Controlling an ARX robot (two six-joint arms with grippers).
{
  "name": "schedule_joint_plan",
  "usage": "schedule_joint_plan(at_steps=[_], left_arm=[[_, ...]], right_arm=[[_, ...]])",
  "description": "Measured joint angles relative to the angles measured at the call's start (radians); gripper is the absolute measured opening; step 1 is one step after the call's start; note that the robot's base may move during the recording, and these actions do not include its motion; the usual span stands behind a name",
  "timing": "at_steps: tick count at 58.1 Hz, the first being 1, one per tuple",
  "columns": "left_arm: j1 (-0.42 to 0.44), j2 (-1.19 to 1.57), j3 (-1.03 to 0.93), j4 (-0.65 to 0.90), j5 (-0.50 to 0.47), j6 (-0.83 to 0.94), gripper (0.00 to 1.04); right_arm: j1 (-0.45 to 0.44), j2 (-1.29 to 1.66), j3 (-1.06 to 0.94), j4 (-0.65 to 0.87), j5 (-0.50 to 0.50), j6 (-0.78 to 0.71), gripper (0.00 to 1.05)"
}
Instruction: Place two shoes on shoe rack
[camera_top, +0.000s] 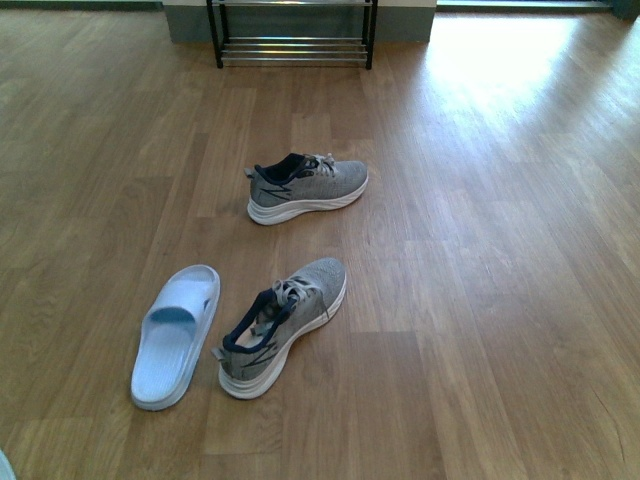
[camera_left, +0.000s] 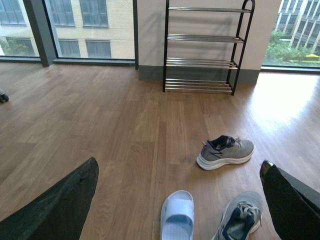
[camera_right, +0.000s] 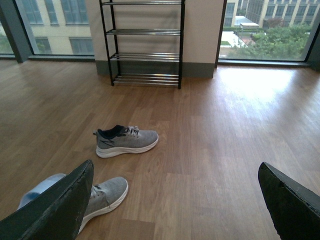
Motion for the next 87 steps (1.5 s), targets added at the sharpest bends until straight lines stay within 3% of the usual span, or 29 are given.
schedule_joint_plan(at_steps=[36,37,40,41,44,46,57,69,75,87], left_arm=[[0.000,0.000,0.000,0.000,0.000,0.000,0.95],[-0.008,0.009,0.004,-0.013,-0.027,-0.018,0.95],[-0.080,0.158,0.097,-0.235,-0.275,-0.203,0.95],[-0.080,0.207,0.116,-0.266,-0.298,-0.240,0.95],[-0.031,0.416,0.154,-0.247,-0.223,-0.407,0.95],[-0.004,0.525,0.174,-0.188,-0.168,-0.426,0.95],[0.025,1.057,0.335,0.054,-0.101,-0.314,0.95],[-0.094,1.633,0.587,0.155,-0.035,-0.101,0.95],[-0.157,1.903,0.750,0.171,0.077,-0.033,0.95],[-0.192,2.341,1.016,0.102,0.205,-0.040,0.95]], right_arm=[[0.000,0.001,0.000,0.000,0.003,0.000,0.95],[0.000,0.001,0.000,0.000,0.002,0.000,0.95],[0.000,0.001,0.000,0.000,0.001,0.000,0.95],[0.000,0.001,0.000,0.000,0.000,0.000,0.95],[0.000,0.001,0.000,0.000,0.000,0.000,0.95],[0.000,0.001,0.000,0.000,0.000,0.000,0.95],[0.000,0.001,0.000,0.000,0.000,0.000,0.95],[0.000,0.001,0.000,0.000,0.000,0.000,0.95],[0.000,0.001,0.000,0.000,0.000,0.000,0.95],[0.000,0.001,0.000,0.000,0.000,0.000,0.95]])
